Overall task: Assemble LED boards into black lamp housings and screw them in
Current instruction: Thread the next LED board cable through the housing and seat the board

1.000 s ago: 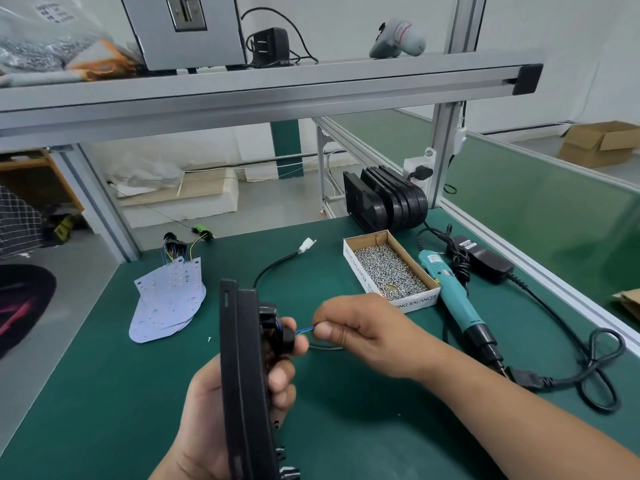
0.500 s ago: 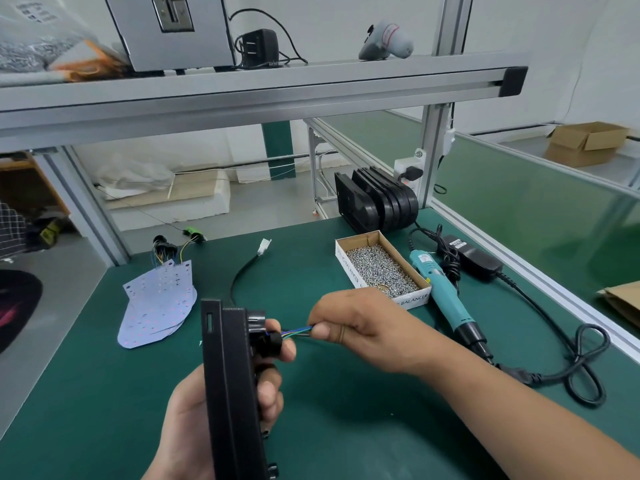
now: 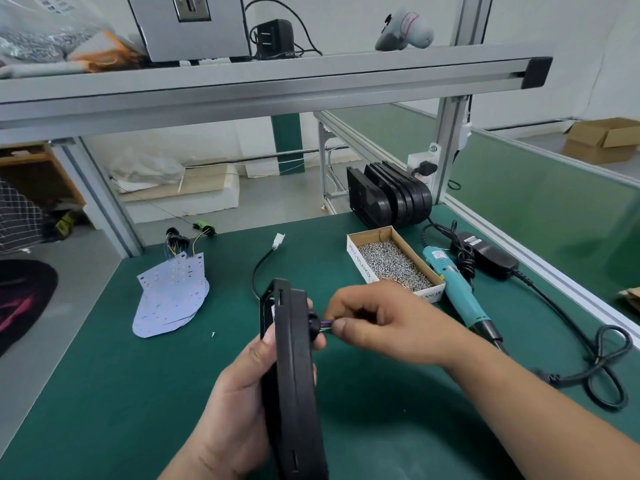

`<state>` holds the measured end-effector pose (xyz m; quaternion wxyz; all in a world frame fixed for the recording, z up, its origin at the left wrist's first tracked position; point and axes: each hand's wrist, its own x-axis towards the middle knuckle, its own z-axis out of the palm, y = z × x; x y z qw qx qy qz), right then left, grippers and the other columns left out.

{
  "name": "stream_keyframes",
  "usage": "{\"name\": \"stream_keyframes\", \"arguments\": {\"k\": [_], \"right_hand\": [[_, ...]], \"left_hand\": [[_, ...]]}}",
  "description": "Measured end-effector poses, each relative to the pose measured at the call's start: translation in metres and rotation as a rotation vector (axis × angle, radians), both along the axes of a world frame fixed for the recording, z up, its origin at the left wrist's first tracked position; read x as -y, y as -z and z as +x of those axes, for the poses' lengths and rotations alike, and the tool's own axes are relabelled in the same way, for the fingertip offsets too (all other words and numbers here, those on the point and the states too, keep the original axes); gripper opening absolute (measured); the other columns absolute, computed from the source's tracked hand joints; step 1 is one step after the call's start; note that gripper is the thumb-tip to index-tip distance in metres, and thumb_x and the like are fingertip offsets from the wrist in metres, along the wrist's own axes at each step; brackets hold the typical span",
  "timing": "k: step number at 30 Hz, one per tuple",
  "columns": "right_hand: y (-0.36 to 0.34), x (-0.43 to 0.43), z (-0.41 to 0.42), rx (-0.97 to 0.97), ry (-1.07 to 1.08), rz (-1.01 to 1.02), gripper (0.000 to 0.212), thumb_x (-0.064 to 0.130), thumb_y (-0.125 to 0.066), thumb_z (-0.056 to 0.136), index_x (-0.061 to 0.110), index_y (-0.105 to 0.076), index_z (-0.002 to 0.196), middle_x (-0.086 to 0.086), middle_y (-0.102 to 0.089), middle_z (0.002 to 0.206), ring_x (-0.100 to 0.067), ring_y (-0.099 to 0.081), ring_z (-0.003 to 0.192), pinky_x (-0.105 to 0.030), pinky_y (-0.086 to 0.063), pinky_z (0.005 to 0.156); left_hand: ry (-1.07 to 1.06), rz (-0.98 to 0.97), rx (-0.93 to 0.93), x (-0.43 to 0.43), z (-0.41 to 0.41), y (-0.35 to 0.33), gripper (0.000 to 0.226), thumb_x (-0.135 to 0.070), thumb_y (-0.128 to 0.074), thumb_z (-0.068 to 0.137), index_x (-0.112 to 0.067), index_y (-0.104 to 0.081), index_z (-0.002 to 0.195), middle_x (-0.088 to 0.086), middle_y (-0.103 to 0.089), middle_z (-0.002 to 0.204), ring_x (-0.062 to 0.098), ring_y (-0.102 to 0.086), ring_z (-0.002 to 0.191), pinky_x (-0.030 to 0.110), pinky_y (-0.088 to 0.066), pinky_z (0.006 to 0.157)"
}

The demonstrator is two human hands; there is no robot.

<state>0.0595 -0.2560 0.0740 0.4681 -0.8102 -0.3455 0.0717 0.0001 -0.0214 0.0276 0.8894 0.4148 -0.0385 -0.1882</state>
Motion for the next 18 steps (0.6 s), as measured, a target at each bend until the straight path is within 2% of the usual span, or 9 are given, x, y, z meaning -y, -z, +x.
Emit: {"name": "stream_keyframes", "arguments": {"k": [2,3,5,7,9,12,14,18], "right_hand": [[0.0,-0.005,-0.004,-0.03,0.006,0.04,0.012,0.024,-0.065,0.104,0.02,-0.067,0.093,-0.001,-0.054,0.07,-0.012,-0.046,0.064,-0.032,-0.038,0.059],[-0.001,-0.006,-0.004,-0.043,0.013,0.055,0.013,0.023,-0.065,0.105,0.021,-0.067,0.092,-0.004,-0.054,0.071,-0.015,-0.049,0.064,-0.035,-0.04,0.059],[-0.003,-0.004,-0.005,-0.017,0.031,0.036,0.011,0.017,-0.063,0.106,0.02,-0.067,0.096,-0.006,-0.059,0.075,-0.021,-0.057,0.067,-0.041,-0.048,0.063],[-0.006,-0.003,-0.006,0.104,0.052,-0.04,0.013,0.012,-0.058,0.107,0.018,-0.069,0.103,0.004,-0.063,0.081,-0.014,-0.06,0.073,-0.037,-0.05,0.066],[-0.01,-0.002,-0.007,0.247,0.052,-0.092,0.017,0.009,-0.057,0.105,0.019,-0.071,0.106,0.012,-0.062,0.088,-0.012,-0.06,0.081,-0.029,-0.048,0.071],[-0.013,0.001,-0.006,0.291,0.068,-0.076,0.012,0.014,-0.064,0.105,0.021,-0.074,0.104,0.006,-0.06,0.087,-0.017,-0.059,0.081,-0.037,-0.049,0.071],[-0.013,0.002,-0.006,0.295,0.071,-0.034,0.008,0.016,-0.068,0.104,0.019,-0.076,0.103,0.001,-0.059,0.084,-0.018,-0.058,0.078,-0.039,-0.048,0.069],[-0.011,-0.003,-0.006,0.372,0.066,0.004,0.011,0.017,-0.069,0.103,0.013,-0.078,0.106,-0.002,-0.058,0.082,-0.019,-0.058,0.077,-0.042,-0.047,0.067]], "left_hand": [[-0.001,0.027,0.054,0.003,-0.001,-0.004,0.07,-0.044,-0.101,0.059,-0.016,-0.08,0.12,0.012,-0.076,0.106,0.019,-0.07,0.069,0.034,-0.061,0.061],[-0.008,0.021,0.051,0.003,0.0,-0.005,0.072,-0.045,-0.104,0.052,-0.014,-0.082,0.113,0.014,-0.078,0.106,0.021,-0.074,0.074,0.038,-0.064,0.068],[0.01,0.028,0.051,0.003,-0.001,-0.007,0.073,-0.041,-0.105,0.053,-0.008,-0.081,0.113,0.019,-0.077,0.116,0.028,-0.077,0.09,0.05,-0.063,0.089],[0.017,0.042,0.036,0.002,0.0,-0.009,0.077,-0.035,-0.104,0.058,-0.004,-0.076,0.123,0.026,-0.07,0.131,0.035,-0.075,0.106,0.057,-0.056,0.103],[0.03,0.029,0.048,-0.001,0.0,-0.009,0.079,-0.029,-0.102,0.063,-0.005,-0.071,0.132,0.028,-0.064,0.14,0.036,-0.071,0.118,0.053,-0.059,0.099],[0.068,0.064,0.112,-0.008,0.002,-0.012,0.076,-0.029,-0.096,0.071,-0.001,-0.067,0.136,0.035,-0.062,0.139,0.035,-0.075,0.105,0.041,-0.061,0.086],[0.066,0.106,0.149,-0.01,0.003,-0.014,0.076,-0.031,-0.096,0.069,-0.001,-0.068,0.133,0.036,-0.066,0.131,0.034,-0.075,0.099,0.039,-0.061,0.082],[-0.062,0.19,0.173,-0.013,0.006,-0.016,0.084,-0.045,-0.105,0.051,-0.007,-0.076,0.12,0.018,-0.073,0.104,0.027,-0.073,0.087,0.037,-0.062,0.076]]}}
